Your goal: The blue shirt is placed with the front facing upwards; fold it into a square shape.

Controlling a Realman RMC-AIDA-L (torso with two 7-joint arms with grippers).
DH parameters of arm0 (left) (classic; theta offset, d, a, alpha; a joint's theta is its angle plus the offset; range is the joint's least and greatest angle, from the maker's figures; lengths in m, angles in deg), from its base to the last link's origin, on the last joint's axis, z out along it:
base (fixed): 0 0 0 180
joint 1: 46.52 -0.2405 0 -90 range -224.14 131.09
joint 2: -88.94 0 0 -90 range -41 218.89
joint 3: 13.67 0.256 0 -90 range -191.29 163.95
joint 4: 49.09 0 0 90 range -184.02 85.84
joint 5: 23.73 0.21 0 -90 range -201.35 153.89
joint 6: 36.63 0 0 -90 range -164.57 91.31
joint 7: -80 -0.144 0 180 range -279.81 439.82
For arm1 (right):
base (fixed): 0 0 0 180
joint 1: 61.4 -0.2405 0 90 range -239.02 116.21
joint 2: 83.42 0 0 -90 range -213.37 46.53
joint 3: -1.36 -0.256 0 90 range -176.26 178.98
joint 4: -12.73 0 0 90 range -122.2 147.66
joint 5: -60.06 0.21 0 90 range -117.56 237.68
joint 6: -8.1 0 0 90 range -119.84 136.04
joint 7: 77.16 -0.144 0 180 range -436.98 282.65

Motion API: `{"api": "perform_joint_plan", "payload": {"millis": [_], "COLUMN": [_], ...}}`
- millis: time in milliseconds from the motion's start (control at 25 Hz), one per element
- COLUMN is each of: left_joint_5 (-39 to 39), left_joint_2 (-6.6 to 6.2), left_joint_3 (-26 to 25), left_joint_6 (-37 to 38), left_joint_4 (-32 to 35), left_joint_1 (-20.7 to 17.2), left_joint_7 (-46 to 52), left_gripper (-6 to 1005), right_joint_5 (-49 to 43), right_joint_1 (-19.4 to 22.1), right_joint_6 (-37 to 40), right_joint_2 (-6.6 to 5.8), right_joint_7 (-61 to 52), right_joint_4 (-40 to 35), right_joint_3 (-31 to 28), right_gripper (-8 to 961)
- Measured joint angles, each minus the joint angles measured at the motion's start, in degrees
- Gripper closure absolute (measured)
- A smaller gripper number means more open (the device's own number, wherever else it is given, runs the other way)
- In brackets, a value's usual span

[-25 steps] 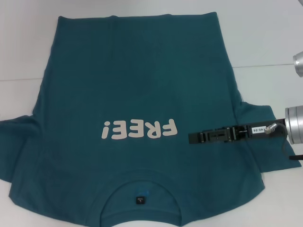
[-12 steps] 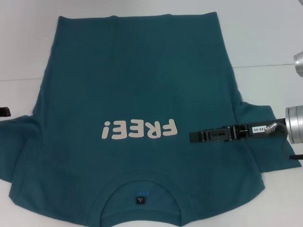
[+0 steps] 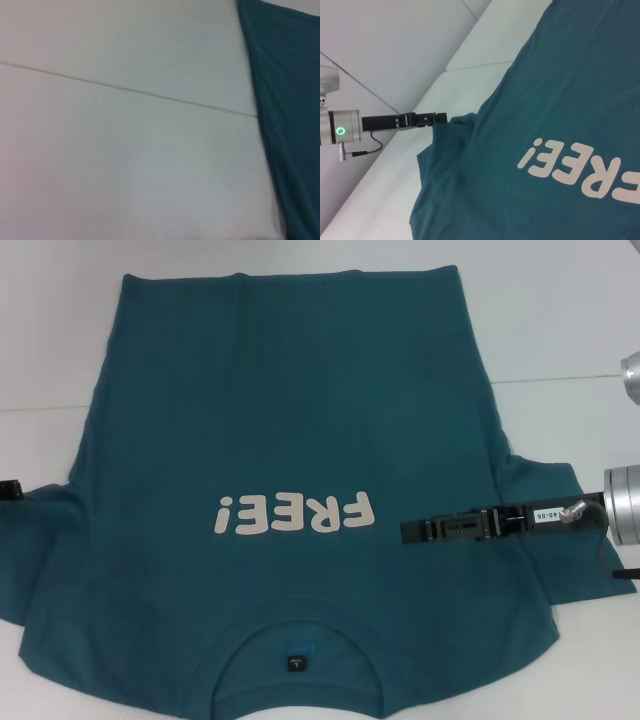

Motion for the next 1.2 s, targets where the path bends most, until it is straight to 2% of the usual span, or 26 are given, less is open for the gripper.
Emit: {"api": "perform_joint_plan", "payload": {"millis": [720,1200], "left_joint_5": [0.2,0.2], "left_joint_2": [-0.49,-0.37], "left_joint_3": [-0.2,0.2], "left_joint_6": [8.8,10.7], "left_joint_4": [1.7,2.8], "left_joint_1": [0.1,0.6], "left_joint_7": [0.1,-0.2], "left_gripper": [125,126], "right_joint_5": [0.1,0.2], "right_joint_1": [-0.2,0.2], "right_joint_6": [0.0,0.0], "right_joint_2": [0.1,0.1], "right_joint_7": [0.0,0.1], "right_joint_4": [0.0,0.0], "right_joint_3": [0.0,-0.3], "right_gripper": [38,38]}}
